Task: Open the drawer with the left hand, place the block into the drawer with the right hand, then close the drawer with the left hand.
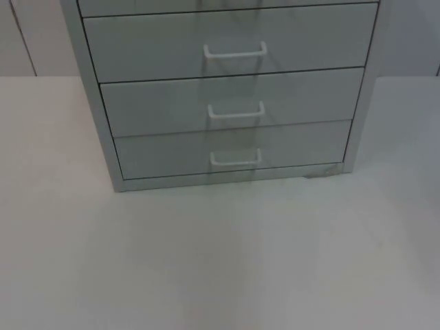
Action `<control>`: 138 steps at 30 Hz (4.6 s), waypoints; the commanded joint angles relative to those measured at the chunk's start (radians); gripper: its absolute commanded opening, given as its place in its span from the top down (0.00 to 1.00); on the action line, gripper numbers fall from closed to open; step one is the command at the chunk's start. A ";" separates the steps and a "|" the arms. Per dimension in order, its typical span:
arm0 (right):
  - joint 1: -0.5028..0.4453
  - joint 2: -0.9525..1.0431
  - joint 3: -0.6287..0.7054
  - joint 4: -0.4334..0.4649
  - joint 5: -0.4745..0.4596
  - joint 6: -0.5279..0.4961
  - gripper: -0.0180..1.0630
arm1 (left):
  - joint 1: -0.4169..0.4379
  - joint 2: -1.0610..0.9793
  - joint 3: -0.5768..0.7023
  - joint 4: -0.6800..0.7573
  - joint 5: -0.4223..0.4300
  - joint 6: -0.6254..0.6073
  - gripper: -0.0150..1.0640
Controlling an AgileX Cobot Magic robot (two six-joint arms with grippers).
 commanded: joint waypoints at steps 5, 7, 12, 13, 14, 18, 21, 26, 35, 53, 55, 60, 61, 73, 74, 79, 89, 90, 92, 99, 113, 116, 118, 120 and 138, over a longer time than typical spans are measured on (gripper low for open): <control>-0.003 -0.157 -0.001 0.006 -0.016 -0.024 0.11 | 0.004 -0.159 0.005 -0.012 0.032 0.013 0.99; -0.003 -0.192 -0.001 0.012 -0.012 -0.024 0.11 | 0.004 -0.192 0.005 -0.012 0.046 0.031 0.99; -0.003 -0.333 -0.001 0.039 0.030 -0.026 0.11 | 0.004 -0.327 0.031 0.015 0.087 0.045 0.99; -0.003 -0.363 -0.001 0.039 0.044 -0.026 0.11 | 0.004 -0.368 0.045 0.024 0.092 0.045 0.99; -0.003 -0.403 -0.001 0.039 0.057 -0.026 0.11 | 0.004 -0.408 0.060 0.034 0.094 0.045 0.99; -0.003 -0.490 -0.001 0.037 0.092 -0.037 0.11 | 0.004 -0.528 0.093 0.045 0.098 0.045 0.99; -0.003 -0.573 0.001 0.035 0.133 -0.037 0.11 | 0.004 -0.642 0.117 0.042 0.103 0.045 0.99; -0.003 -0.693 0.045 0.032 0.193 -0.079 0.11 | 0.004 -0.782 0.173 0.030 0.129 0.045 0.99; -0.003 -0.890 0.173 0.030 0.274 -0.075 0.11 | 0.004 -0.894 0.187 0.032 0.182 0.045 0.99; -0.003 -0.973 0.221 -0.128 0.313 0.088 0.11 | 0.004 -0.894 0.233 -0.006 0.263 0.060 0.99; -0.003 -0.973 0.221 -0.128 0.313 0.088 0.11 | 0.004 -0.894 0.233 -0.006 0.274 0.060 0.99; -0.003 -0.973 0.221 -0.126 0.313 0.084 0.11 | 0.004 -0.894 0.233 -0.008 0.316 0.065 0.99; -0.003 -0.973 0.221 -0.126 0.313 0.084 0.11 | 0.004 -0.894 0.233 -0.008 0.337 0.065 0.99; -0.003 -0.973 0.221 -0.122 0.313 0.076 0.11 | 0.004 -0.894 0.264 -0.024 0.346 0.071 0.99; -0.003 -0.973 0.221 -0.122 0.313 0.076 0.11 | 0.004 -0.894 0.263 -0.024 0.346 0.066 0.99; -0.003 -0.973 0.221 -0.122 0.313 0.076 0.11 | 0.004 -0.894 0.263 -0.020 0.346 0.060 0.99; -0.003 -0.973 0.221 -0.119 0.313 0.076 0.11 | 0.004 -0.894 0.263 -0.020 0.346 0.060 0.88; -0.003 -0.973 0.221 -0.121 0.313 0.076 0.11 | 0.004 -0.894 0.263 -0.020 0.346 0.060 0.79; -0.003 -0.973 0.221 -0.123 0.313 0.080 0.11 | 0.004 -0.894 0.263 -0.020 0.346 0.060 0.54; -0.003 -0.973 0.221 -0.123 0.313 0.080 0.11 | 0.004 -0.894 0.263 -0.020 0.346 0.060 0.01; -0.003 -0.973 0.221 -0.127 0.313 0.082 0.11 | 0.004 -0.894 0.263 -0.024 0.346 0.060 0.01; -0.003 -0.973 0.221 -0.126 0.313 0.082 0.11 | 0.004 -0.894 0.263 -0.024 0.346 0.060 0.01; -0.003 -0.973 0.221 -0.126 0.313 0.082 0.11 | 0.004 -0.894 0.263 -0.024 0.346 0.060 0.01; -0.001 -0.973 0.221 -0.121 0.313 0.082 0.11 | 0.004 -0.894 0.263 -0.024 0.346 0.060 0.01; -0.038 -0.973 0.221 -0.121 0.312 0.082 0.11 | 0.004 -0.894 0.263 -0.024 0.346 0.060 0.01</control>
